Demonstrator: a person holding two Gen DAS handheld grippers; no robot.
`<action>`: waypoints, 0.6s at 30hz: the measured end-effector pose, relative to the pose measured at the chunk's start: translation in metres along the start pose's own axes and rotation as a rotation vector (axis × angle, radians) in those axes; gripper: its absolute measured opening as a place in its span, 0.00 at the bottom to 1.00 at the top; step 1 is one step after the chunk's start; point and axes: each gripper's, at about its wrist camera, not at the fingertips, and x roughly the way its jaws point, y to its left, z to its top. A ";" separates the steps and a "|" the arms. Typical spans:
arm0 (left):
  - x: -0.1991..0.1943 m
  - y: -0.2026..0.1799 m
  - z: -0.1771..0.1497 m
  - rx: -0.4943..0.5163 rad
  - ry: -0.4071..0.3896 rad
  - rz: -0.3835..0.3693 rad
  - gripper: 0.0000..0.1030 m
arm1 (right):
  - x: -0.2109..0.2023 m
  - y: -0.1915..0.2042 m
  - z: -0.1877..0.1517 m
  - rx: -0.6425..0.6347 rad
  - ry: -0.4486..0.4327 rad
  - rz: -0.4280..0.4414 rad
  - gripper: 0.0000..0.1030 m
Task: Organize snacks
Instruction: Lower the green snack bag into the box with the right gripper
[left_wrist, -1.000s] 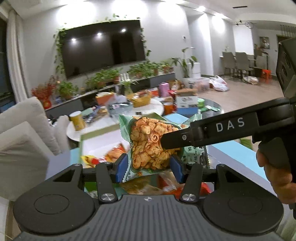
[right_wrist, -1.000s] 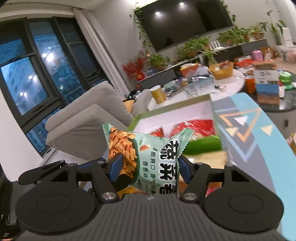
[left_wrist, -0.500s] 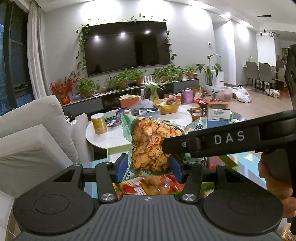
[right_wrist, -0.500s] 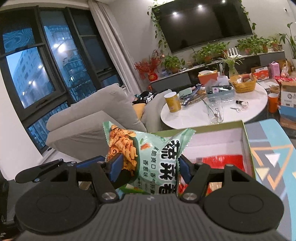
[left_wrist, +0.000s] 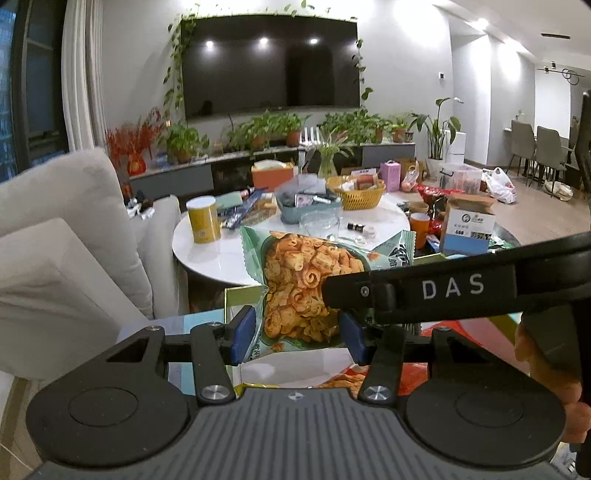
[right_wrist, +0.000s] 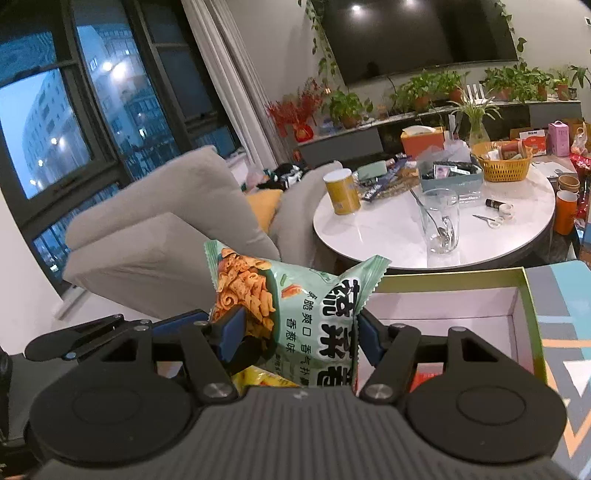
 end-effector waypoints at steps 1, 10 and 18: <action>0.005 0.002 0.000 -0.006 0.008 -0.002 0.47 | 0.005 -0.001 0.000 -0.004 0.007 -0.006 0.60; 0.035 0.010 -0.009 -0.019 0.044 0.018 0.47 | 0.032 -0.009 0.000 -0.014 0.056 -0.028 0.61; 0.034 0.011 -0.015 -0.010 0.083 0.040 0.49 | 0.032 -0.013 -0.003 0.013 0.053 -0.037 0.61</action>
